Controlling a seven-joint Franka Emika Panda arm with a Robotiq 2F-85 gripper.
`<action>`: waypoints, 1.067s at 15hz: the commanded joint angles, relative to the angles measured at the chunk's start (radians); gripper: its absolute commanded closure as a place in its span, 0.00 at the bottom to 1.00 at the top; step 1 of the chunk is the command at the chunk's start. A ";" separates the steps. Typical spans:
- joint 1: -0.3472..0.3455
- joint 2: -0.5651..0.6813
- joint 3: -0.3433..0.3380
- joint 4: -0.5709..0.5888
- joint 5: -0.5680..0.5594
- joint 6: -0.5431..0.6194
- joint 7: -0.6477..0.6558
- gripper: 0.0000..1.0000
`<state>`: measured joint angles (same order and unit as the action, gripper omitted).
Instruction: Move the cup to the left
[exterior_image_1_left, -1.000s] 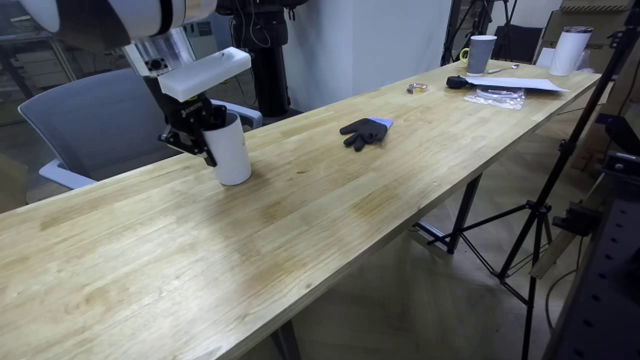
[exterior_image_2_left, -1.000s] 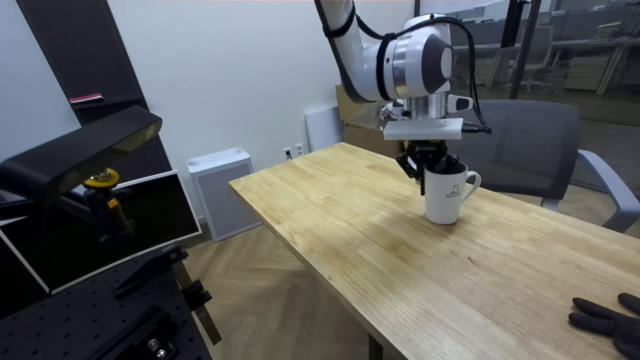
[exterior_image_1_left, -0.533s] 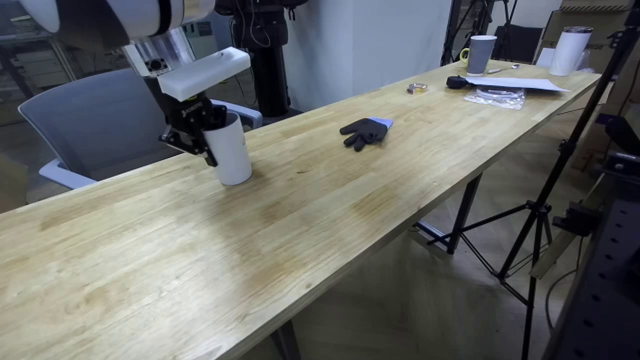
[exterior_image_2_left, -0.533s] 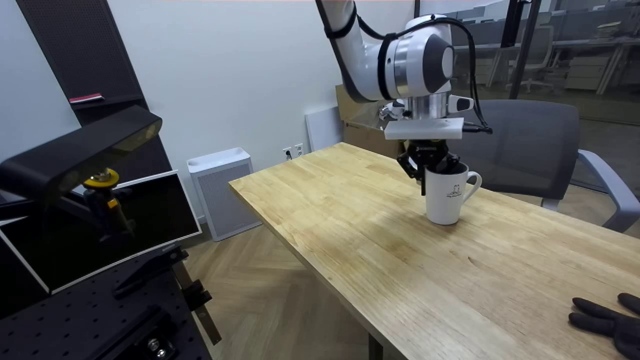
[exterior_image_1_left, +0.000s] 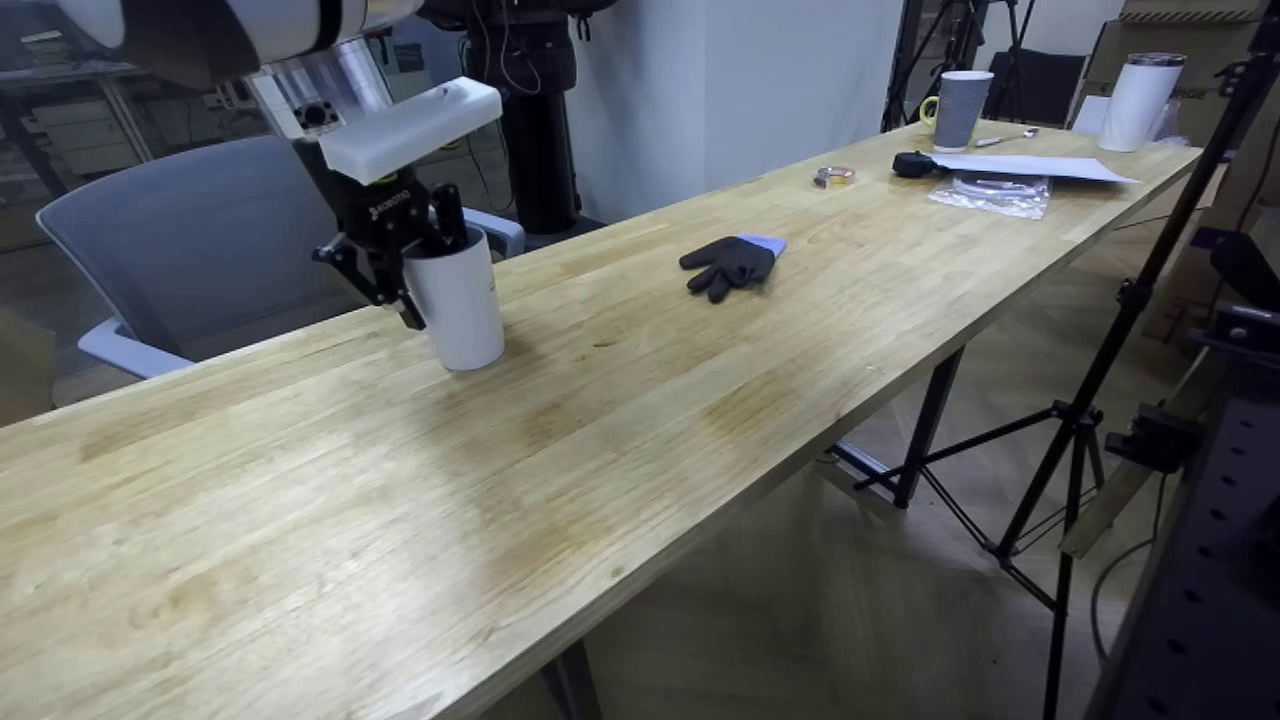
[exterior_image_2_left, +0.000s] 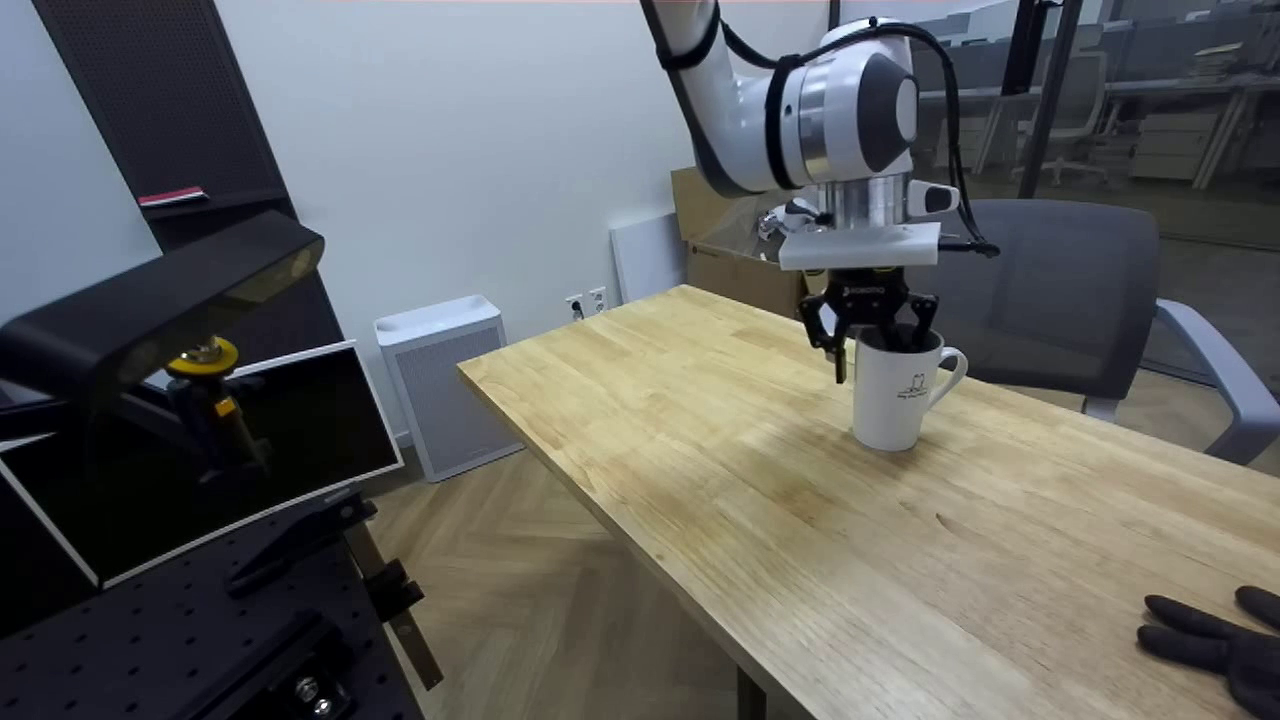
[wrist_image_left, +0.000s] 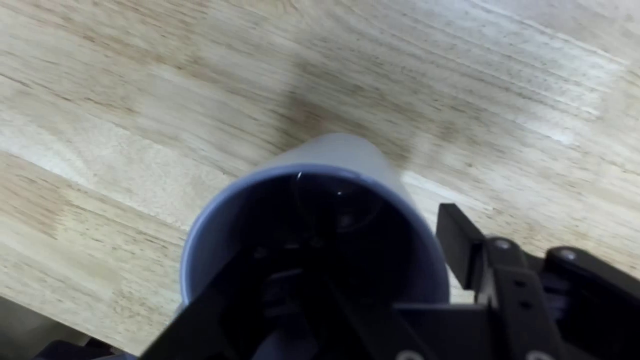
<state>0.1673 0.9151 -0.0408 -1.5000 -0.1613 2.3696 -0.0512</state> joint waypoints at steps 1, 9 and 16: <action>0.029 0.013 -0.027 0.061 -0.035 -0.079 0.073 0.13; 0.047 0.009 -0.035 0.130 -0.066 -0.211 0.112 0.00; 0.038 0.005 -0.031 0.191 -0.070 -0.283 0.120 0.00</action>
<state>0.2030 0.9148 -0.0673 -1.3607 -0.2138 2.1349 0.0259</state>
